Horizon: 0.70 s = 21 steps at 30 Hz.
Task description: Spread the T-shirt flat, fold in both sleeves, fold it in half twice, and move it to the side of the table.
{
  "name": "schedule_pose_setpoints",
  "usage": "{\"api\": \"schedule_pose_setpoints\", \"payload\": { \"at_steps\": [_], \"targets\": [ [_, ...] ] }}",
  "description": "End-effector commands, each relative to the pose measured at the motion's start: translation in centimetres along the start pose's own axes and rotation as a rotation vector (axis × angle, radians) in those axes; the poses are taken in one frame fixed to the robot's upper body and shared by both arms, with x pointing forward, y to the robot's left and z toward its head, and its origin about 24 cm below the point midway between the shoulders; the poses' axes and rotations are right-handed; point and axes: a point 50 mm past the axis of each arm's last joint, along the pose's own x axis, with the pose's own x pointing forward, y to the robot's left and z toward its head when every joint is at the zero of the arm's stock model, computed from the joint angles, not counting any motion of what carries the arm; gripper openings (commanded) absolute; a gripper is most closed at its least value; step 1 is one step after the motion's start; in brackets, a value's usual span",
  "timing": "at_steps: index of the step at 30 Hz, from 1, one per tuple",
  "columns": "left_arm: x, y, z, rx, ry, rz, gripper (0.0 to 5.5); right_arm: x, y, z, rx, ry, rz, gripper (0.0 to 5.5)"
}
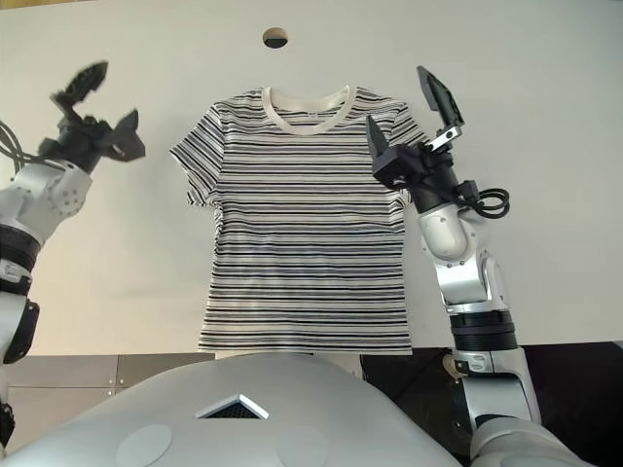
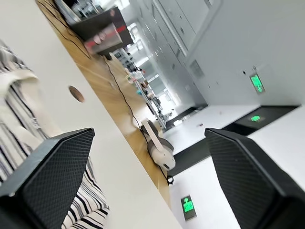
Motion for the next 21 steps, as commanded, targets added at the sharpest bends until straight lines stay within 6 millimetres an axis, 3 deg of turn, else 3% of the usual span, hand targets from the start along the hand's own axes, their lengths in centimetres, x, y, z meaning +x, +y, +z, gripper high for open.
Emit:
{"api": "schedule_pose_setpoints", "payload": {
  "at_steps": [1,11,16,21],
  "targets": [
    [-0.7,-2.8,1.0,0.048,-0.105,-0.241,4.61,-0.2,0.0,0.1,-0.025,-0.017,0.024,4.29],
    [1.3,-2.9,5.5,0.003,-0.32,-0.253,4.61,-0.2,-0.3,-0.3,-0.029,0.001,0.009,4.29],
    [1.8,-2.8,5.3,0.031,-0.296,-0.258,4.61,-0.1,-0.1,-0.2,-0.025,0.002,0.008,4.29],
    [1.5,-2.8,4.3,0.047,-0.257,-0.269,3.72,-0.1,0.0,-0.3,-0.023,0.009,0.004,4.33]
  ]
}}
